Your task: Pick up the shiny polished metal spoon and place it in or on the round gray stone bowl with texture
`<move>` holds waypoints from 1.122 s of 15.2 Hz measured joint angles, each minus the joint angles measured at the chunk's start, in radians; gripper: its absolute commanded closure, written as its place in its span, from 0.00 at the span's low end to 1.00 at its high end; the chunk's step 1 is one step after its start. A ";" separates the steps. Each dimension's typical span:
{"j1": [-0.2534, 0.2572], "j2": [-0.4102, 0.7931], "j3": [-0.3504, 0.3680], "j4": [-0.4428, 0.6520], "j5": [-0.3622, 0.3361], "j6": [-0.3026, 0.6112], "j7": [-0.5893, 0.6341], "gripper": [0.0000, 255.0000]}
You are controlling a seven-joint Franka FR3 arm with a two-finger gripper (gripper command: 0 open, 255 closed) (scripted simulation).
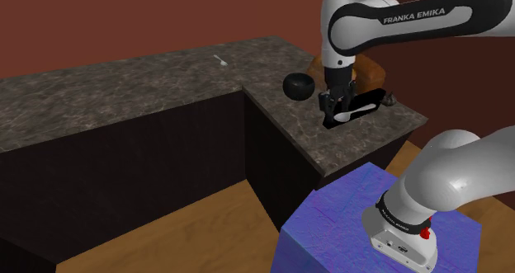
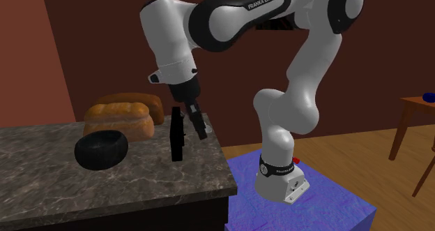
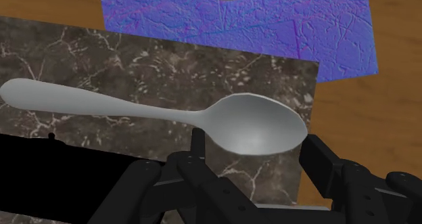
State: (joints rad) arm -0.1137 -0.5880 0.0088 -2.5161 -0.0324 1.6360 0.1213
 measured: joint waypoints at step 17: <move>-0.024 0.349 -0.038 0.422 -0.028 -0.071 -0.056 1.00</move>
State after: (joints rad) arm -0.1373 -0.2391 -0.0293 -2.0940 -0.0605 1.5647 0.0652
